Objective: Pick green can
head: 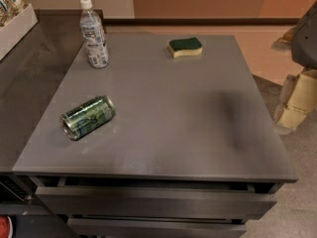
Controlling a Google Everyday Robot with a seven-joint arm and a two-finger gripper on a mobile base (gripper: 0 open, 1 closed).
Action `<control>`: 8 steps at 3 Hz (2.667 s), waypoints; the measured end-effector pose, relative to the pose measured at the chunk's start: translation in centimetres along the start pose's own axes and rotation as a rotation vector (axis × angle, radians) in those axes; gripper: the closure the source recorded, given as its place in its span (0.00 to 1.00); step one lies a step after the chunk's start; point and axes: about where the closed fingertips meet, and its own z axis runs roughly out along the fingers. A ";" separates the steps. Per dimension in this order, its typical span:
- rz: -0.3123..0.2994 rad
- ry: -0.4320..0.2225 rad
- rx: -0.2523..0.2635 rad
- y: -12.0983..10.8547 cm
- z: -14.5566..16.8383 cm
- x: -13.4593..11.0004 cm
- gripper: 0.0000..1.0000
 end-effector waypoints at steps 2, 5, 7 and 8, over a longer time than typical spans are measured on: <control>-0.041 -0.009 -0.008 0.2 0.4 -1.6 0.00; -0.300 -0.091 -0.057 1.1 4.3 -12.9 0.00; -0.493 -0.144 -0.104 3.2 7.5 -20.2 0.00; -0.593 -0.147 -0.132 4.9 9.1 -23.4 0.00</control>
Offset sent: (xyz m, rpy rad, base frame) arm 0.0067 0.0382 -0.0095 -0.0045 0.0267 0.1044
